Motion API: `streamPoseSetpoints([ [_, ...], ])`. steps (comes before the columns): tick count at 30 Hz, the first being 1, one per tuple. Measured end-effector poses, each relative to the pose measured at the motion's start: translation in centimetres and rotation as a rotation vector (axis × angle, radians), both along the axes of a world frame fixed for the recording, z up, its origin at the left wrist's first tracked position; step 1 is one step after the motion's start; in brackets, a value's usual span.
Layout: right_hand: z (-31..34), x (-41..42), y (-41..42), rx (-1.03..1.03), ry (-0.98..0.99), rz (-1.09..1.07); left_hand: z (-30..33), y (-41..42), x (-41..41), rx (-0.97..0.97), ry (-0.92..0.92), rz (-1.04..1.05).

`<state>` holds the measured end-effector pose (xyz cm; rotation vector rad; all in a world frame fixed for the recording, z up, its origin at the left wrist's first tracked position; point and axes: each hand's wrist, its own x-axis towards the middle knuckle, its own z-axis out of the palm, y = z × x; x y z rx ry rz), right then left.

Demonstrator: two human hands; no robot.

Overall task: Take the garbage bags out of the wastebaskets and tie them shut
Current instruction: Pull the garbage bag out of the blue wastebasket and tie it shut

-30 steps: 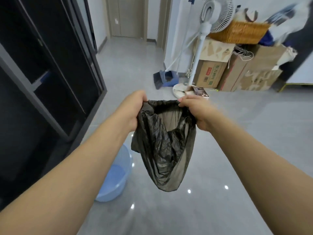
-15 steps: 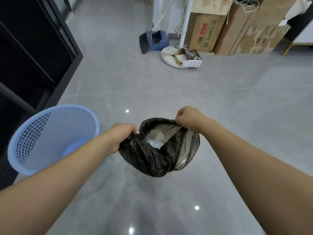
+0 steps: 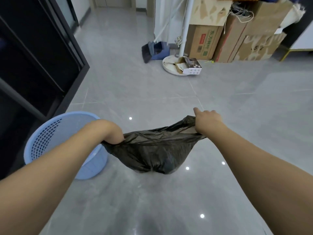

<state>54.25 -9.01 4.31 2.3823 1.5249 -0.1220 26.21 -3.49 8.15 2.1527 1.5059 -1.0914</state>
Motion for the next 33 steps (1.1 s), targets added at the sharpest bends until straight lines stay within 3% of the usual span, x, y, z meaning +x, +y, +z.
streamPoseSetpoints([
  [3,1.4,-0.1,0.2,-0.021,-0.030,-0.015,1.6,0.6,-0.6,0.099,-0.228,0.140],
  [7,3.6,0.2,0.9,0.041,0.125,-0.063,2.7,2.6,-1.8,0.003,-0.874,0.698],
  [10,4.9,0.8,1.5,0.070,0.235,-0.097,2.8,3.3,-2.8,0.064,-1.010,0.807],
  [13,5.3,1.8,1.9,0.074,0.278,-0.104,2.2,3.6,-3.5,0.202,-0.934,0.757],
  [17,4.9,3.3,2.0,0.152,0.287,-0.141,1.7,3.2,-4.3,0.626,-0.325,0.340],
  [19,4.7,3.6,2.1,0.197,0.289,-0.155,1.7,2.8,-4.0,0.719,-0.201,0.260],
  [22,4.3,2.4,2.5,0.265,0.340,-0.120,0.6,2.4,-2.6,0.700,-0.451,0.038],
  [25,4.6,0.9,3.0,0.322,0.439,-0.057,-0.8,1.0,-0.2,0.349,-0.728,-0.033],
  [27,5.4,0.6,3.1,0.346,0.498,-0.041,-2.5,0.7,0.6,0.305,-0.584,-0.120],
  [30,6.8,1.5,2.8,0.363,0.553,-0.041,-4.2,1.4,0.3,0.436,-0.374,-0.165],
  [33,8.1,3.2,2.0,0.342,0.640,-0.094,-3.8,2.7,-0.7,0.474,-0.614,0.017],
])
